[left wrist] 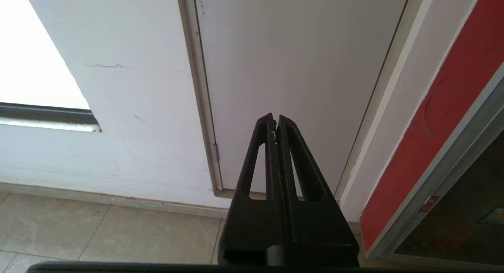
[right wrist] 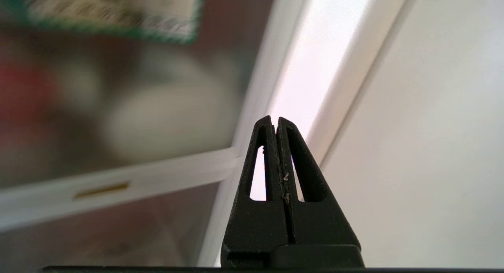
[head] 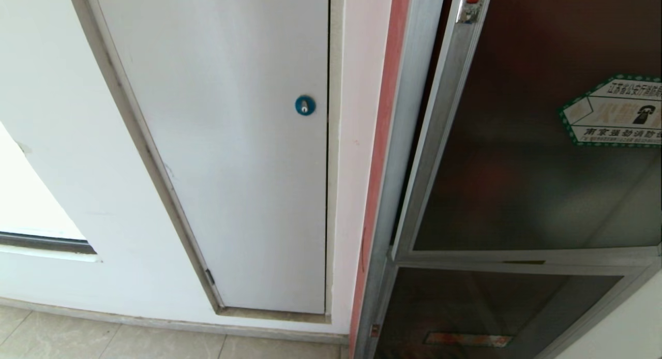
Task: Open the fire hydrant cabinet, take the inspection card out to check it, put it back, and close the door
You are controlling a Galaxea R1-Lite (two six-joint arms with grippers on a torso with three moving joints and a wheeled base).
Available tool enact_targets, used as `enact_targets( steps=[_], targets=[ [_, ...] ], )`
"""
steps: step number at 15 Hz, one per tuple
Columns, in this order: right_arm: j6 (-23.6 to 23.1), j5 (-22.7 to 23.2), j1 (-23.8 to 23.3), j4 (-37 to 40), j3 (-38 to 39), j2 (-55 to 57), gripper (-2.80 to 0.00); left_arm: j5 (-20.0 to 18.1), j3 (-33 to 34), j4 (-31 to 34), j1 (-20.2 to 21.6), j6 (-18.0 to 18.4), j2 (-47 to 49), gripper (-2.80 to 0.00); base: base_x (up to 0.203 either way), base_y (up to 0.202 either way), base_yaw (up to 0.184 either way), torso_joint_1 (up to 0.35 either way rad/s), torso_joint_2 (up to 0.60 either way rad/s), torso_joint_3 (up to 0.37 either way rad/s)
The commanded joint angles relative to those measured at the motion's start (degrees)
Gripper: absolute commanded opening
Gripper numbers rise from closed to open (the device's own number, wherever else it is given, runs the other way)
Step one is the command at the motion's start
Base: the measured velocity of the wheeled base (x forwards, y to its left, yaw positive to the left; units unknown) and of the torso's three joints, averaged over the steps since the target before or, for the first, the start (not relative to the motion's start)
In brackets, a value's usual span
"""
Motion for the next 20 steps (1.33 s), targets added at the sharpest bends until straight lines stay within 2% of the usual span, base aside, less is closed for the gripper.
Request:
enact_targets(
  steps=[1,4,7,10,12,15,20],
  targets=[
    [0.54,4.17,-0.6,0.25,4.17,-5.81,-2.8,0.02,1.14,-0.04,0.02,-0.05,-0.01,-2.8,0.0,0.0,0.0,0.0,0.0,0.0],
    [2.92,16.43,-1.05,0.53,11.94,-13.46,-2.8,0.02,1.14,-0.04,0.02,0.01,-0.01,-2.8,0.0,0.0,0.0,0.0,0.0,0.0],
    [13.47,25.76,-1.12,1.0,15.73,-14.04,-2.8,0.02,1.14,-0.04,0.02,-0.02,-0.01,-2.8,0.0,0.0,0.0,0.0,0.0,0.0],
    [16.18,30.0,-1.12,0.58,20.98,-14.04,-2.8,0.02,1.14,-0.04,0.02,0.02,-0.01,-2.8,0.0,0.0,0.0,0.0,0.0,0.0],
    [20.68,35.44,-1.12,0.53,22.72,-14.04,-2.8,0.02,1.14,-0.04,0.02,0.02,-0.01,-2.8,0.0,0.0,0.0,0.0,0.0,0.0],
    [20.85,37.56,-1.12,0.53,25.05,-14.04,-2.8,0.02,1.14,-0.04,0.02,0.02,-0.01,-2.8,0.0,0.0,0.0,0.0,0.0,0.0],
    [20.47,37.67,-1.12,2.35,25.61,-14.04,-2.8,0.02,1.14,-0.04,0.02,-0.06,-0.01,-2.8,0.0,0.0,0.0,0.0,0.0,0.0]
  ],
)
